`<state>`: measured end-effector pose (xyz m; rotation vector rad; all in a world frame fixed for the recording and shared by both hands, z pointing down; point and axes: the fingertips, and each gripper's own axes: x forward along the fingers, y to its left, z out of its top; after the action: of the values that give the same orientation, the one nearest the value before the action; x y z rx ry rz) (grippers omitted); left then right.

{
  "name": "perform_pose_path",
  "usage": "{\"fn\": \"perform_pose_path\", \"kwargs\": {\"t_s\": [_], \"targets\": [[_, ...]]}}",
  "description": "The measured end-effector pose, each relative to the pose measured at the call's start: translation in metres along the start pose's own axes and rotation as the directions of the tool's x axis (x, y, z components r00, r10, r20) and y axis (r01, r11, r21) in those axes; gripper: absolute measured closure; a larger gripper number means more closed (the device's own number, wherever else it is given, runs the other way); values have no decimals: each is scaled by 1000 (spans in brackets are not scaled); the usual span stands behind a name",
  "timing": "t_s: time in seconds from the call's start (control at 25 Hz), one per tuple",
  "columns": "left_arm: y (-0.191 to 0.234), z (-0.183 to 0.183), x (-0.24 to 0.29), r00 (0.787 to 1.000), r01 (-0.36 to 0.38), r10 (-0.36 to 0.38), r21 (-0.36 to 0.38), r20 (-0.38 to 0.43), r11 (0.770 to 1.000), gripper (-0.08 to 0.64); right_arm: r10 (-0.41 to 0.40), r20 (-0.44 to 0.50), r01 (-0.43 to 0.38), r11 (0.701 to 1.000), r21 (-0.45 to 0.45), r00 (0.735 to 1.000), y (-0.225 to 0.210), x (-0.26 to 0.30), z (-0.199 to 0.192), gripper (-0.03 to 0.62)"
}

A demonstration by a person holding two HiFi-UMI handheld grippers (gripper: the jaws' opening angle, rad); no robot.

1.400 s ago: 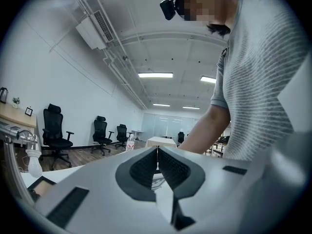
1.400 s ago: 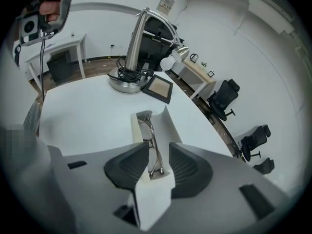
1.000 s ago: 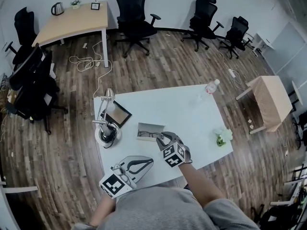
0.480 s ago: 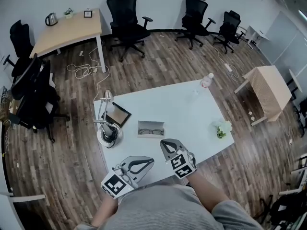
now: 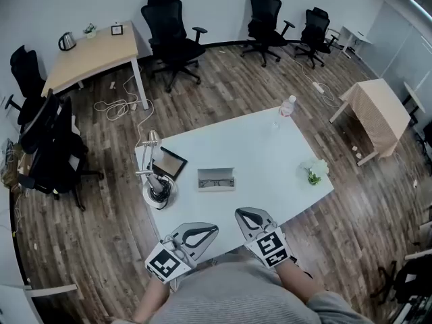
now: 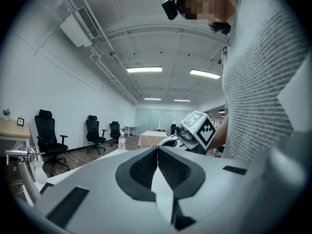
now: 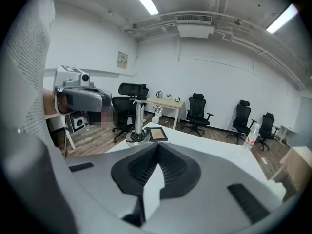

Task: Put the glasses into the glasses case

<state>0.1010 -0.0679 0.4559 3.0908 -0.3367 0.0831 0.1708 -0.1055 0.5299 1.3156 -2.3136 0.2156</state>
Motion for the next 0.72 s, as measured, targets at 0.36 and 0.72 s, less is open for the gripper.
{"fn": "perform_pose_path", "kwargs": {"t_s": [0.36, 0.72], "targets": [[-14, -2, -17, 999, 28, -28, 16, -23, 999, 546, 106, 198, -137, 979, 150, 975, 41, -33, 40, 578], [-34, -7, -40, 996, 69, -69, 2, -52, 998, 546, 53, 271, -112, 972, 206, 961, 62, -48, 58, 578]]}}
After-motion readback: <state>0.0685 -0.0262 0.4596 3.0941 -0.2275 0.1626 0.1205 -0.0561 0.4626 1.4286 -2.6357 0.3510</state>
